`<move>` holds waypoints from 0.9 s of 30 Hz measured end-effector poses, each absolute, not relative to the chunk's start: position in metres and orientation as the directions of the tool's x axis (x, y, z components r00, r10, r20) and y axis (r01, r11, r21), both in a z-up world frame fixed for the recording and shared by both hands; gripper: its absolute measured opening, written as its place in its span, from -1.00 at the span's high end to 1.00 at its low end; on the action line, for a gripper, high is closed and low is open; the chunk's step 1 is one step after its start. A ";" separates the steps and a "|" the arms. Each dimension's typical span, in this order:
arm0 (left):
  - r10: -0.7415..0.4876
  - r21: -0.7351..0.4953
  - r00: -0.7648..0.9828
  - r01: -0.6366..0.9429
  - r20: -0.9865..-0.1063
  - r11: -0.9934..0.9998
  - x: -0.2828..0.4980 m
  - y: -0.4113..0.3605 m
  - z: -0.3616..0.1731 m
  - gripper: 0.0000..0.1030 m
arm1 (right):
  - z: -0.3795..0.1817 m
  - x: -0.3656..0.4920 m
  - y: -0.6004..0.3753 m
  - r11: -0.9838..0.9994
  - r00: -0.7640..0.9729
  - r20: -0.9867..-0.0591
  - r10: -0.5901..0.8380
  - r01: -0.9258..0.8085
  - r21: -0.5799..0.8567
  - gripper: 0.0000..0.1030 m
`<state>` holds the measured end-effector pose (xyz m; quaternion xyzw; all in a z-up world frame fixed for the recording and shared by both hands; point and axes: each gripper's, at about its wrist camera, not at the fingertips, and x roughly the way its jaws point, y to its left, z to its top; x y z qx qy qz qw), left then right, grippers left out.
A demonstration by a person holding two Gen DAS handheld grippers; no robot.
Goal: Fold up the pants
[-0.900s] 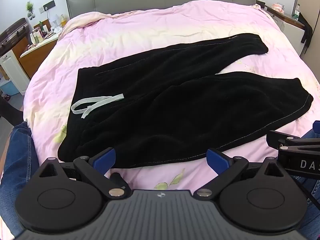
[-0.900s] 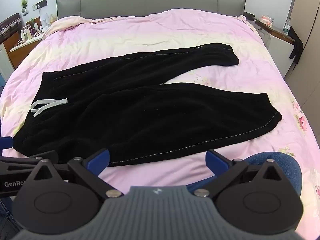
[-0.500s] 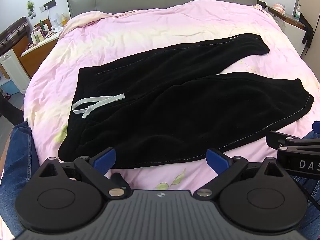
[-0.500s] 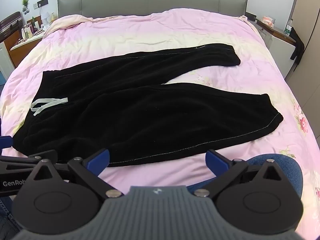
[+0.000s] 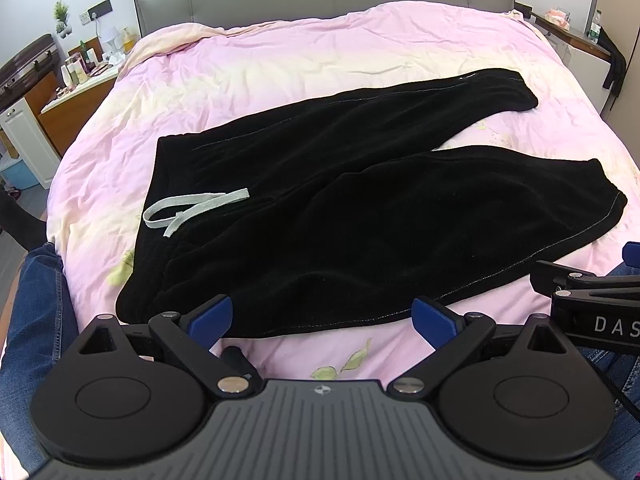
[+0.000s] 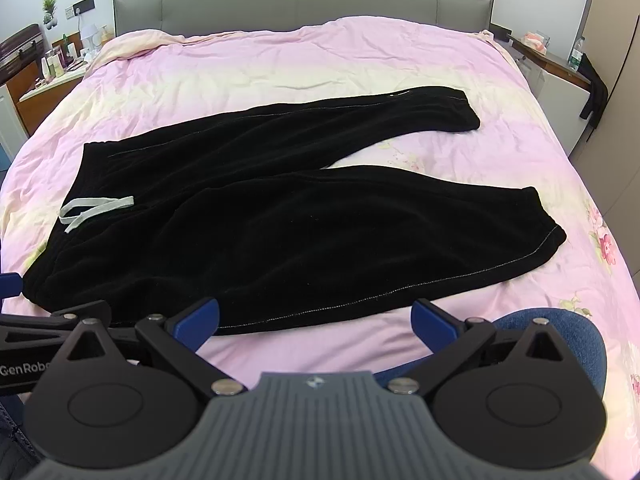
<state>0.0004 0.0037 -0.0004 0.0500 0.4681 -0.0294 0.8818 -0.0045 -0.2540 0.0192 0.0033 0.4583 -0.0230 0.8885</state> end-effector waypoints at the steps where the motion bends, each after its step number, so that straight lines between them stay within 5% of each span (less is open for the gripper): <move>1: -0.006 0.060 0.559 0.099 -0.829 0.993 0.000 0.004 -0.001 -1.00 | 0.019 -0.005 -0.254 0.999 0.579 -0.815 -0.038 0.044 -0.015 -0.91; 27: -0.010 0.055 0.554 0.101 -0.832 0.993 0.001 0.002 -0.004 -1.00 | 0.018 -0.004 -0.254 0.999 0.572 -0.819 -0.044 0.050 -0.019 -0.91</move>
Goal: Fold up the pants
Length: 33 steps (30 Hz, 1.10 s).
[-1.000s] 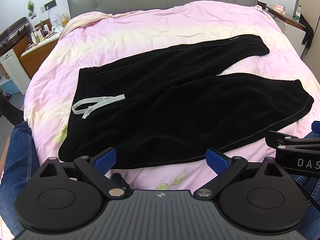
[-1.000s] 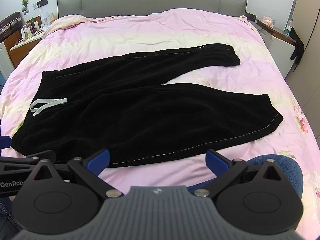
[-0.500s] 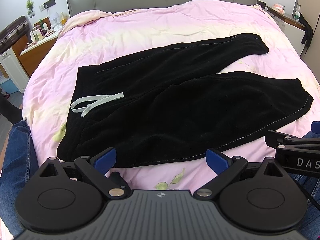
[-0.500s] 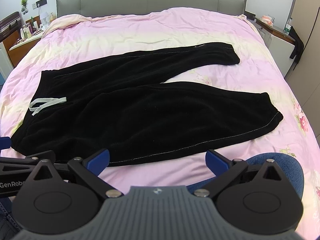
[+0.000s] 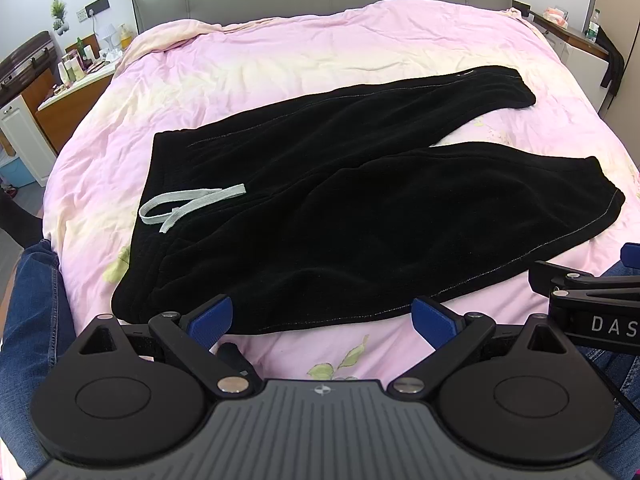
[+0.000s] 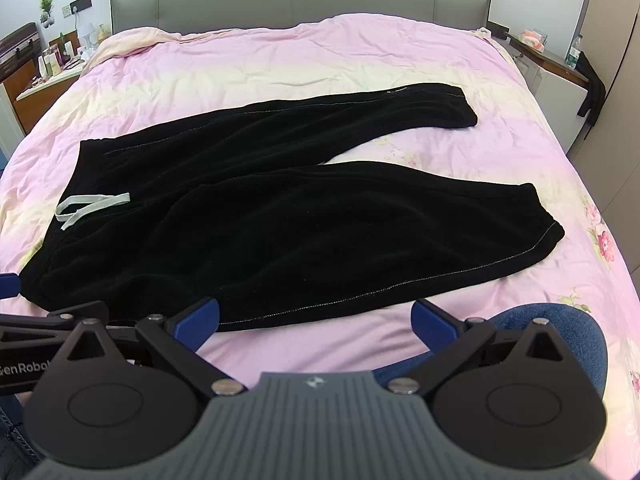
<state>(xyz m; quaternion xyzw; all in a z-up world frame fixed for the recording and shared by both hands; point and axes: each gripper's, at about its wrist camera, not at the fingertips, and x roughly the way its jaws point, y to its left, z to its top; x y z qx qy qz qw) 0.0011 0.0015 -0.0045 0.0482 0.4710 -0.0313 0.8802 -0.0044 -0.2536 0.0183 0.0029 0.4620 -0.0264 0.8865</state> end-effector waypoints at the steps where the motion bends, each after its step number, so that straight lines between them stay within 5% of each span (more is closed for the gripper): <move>1: -0.010 0.055 0.555 0.101 -0.832 0.993 0.001 0.001 -0.004 -1.00 | 0.018 -0.004 -0.254 0.999 0.571 -0.819 -0.045 0.050 -0.020 -0.91; 33: -0.037 0.024 0.544 0.105 -0.838 0.994 0.002 0.003 -0.005 -1.00 | 0.016 -0.002 -0.253 0.998 0.566 -0.823 -0.053 0.051 -0.029 -0.91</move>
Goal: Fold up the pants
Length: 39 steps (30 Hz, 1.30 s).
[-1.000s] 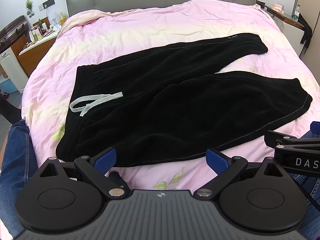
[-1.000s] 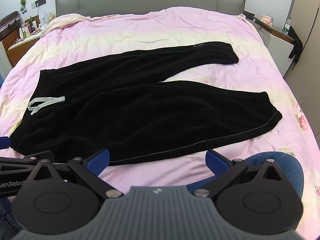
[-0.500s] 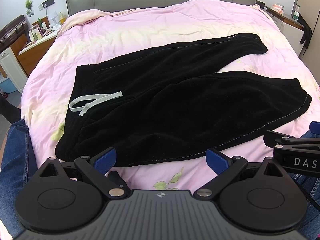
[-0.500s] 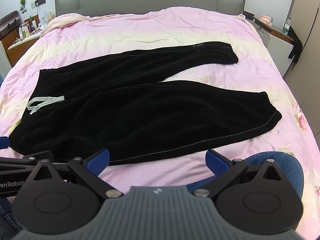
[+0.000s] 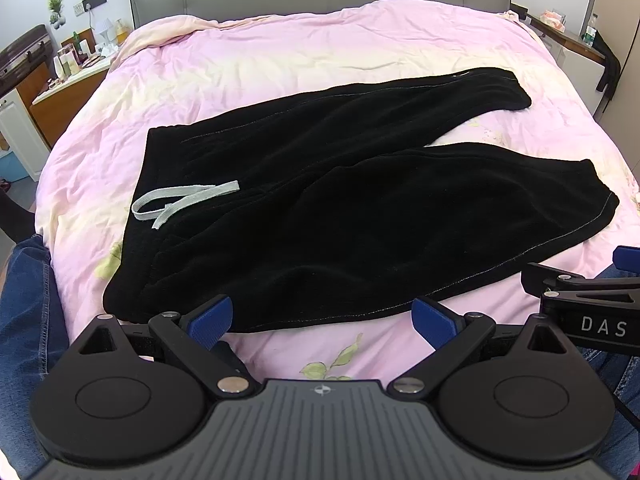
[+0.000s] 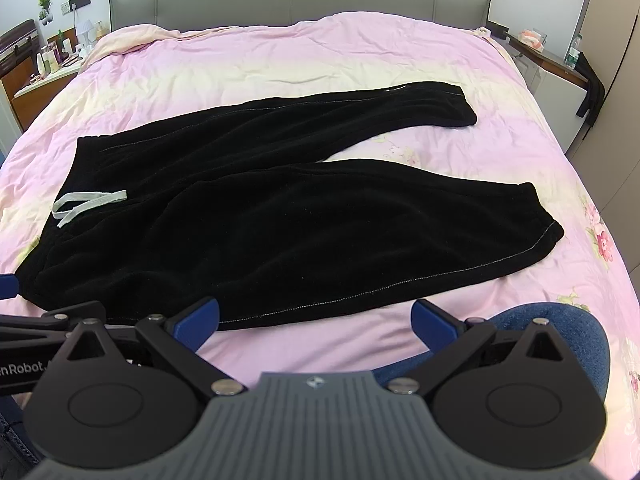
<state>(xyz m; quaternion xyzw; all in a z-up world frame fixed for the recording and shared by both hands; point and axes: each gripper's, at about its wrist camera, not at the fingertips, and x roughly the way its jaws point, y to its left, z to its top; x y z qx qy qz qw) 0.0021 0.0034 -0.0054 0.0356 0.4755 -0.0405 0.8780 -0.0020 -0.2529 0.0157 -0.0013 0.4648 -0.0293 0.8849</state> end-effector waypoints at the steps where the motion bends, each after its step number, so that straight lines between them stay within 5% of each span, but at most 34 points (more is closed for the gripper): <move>1: -0.038 0.023 0.544 0.105 -0.839 0.994 0.003 0.004 -0.006 -1.00 | 0.015 -0.001 -0.253 0.998 0.565 -0.823 -0.052 0.049 -0.030 -0.91; 17: -0.068 0.063 0.593 0.198 -0.802 0.978 0.025 0.005 -0.024 -1.00 | 0.003 0.020 -0.250 0.999 0.589 -0.808 -0.008 -0.032 -0.032 -0.91; 27: -0.166 0.133 0.629 0.400 -0.759 0.907 0.052 0.031 -0.080 -1.00 | -0.011 0.050 -0.259 0.932 0.769 -0.636 0.060 -0.272 -0.241 -0.91; 31: -0.188 0.185 0.582 0.520 -0.791 0.834 0.058 0.035 -0.111 -1.00 | -0.041 0.055 -0.257 0.783 0.776 -0.595 0.210 -0.498 -0.373 -0.91; 35: -0.207 0.231 0.539 0.634 -0.817 0.738 0.057 0.028 -0.134 -0.83 | -0.092 0.052 -0.239 0.432 0.744 -0.639 0.197 -0.651 -0.625 -0.90; 39: -0.196 0.300 0.521 0.716 -0.831 0.630 0.051 0.017 -0.153 -0.82 | -0.126 0.061 -0.244 0.191 0.710 -0.679 0.188 -0.704 -0.684 -0.80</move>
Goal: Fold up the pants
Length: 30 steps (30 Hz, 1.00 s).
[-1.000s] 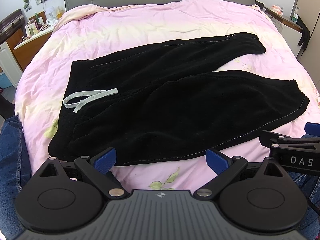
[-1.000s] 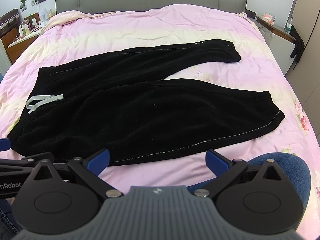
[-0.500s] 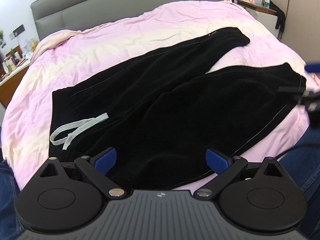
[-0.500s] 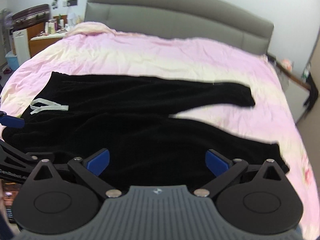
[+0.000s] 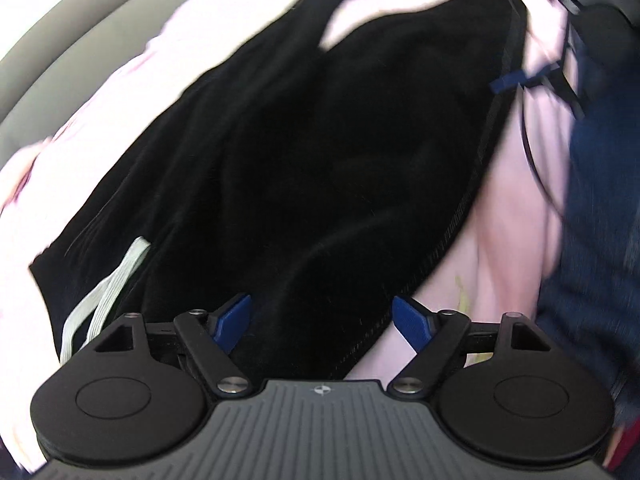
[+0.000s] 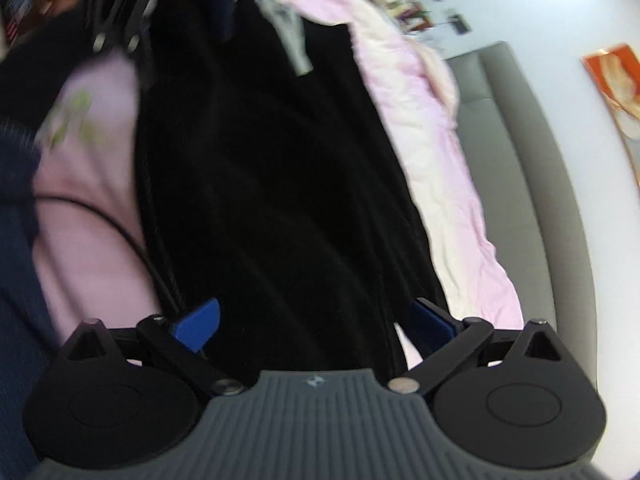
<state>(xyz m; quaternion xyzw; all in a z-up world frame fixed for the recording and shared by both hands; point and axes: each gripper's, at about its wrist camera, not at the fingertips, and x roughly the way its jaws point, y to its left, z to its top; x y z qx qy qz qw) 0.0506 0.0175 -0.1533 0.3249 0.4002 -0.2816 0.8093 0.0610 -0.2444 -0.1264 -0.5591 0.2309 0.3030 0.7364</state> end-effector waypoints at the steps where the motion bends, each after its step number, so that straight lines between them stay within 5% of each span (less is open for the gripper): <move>1: -0.185 0.315 0.513 0.732 -0.838 0.604 0.049 0.015 -0.159 -0.81 | -0.130 0.067 -0.249 0.168 0.692 -0.699 0.180 -0.721 -0.672 -0.68; 4: -0.134 0.368 0.502 0.766 -0.854 0.528 0.044 0.011 -0.178 -0.81 | -0.128 0.087 -0.262 0.175 0.637 -0.753 0.166 -0.770 -0.613 -0.43; 9: -0.106 0.406 0.522 0.761 -0.846 0.506 0.036 0.005 -0.195 -0.84 | -0.108 0.126 -0.288 0.338 0.536 -0.824 0.184 -0.822 -0.459 -0.36; 14: -0.093 0.405 0.517 0.760 -0.851 0.509 0.047 0.018 -0.196 -0.94 | -0.139 0.147 -0.306 0.126 0.465 -0.884 0.055 -0.881 -0.455 -0.31; 16: -0.058 0.438 0.532 0.750 -0.845 0.496 0.048 0.023 -0.199 -0.93 | -0.148 0.152 -0.310 0.105 0.380 -0.921 0.086 -0.923 -0.371 0.10; 17: -0.041 0.452 0.537 0.746 -0.843 0.489 0.049 0.026 -0.199 -0.90 | -0.147 0.154 -0.309 0.099 0.343 -0.933 0.112 -0.938 -0.333 0.13; 23: -0.041 0.436 0.508 0.774 -0.860 0.459 0.041 0.048 -0.194 -0.64 | -0.154 0.134 -0.291 -0.013 0.181 -0.969 0.169 -0.983 -0.185 0.10; 30: -0.024 0.508 0.562 0.765 -0.827 0.395 0.028 0.043 -0.205 -0.87 | -0.192 0.110 -0.288 -0.106 0.439 -0.893 0.101 -0.887 -0.449 -0.17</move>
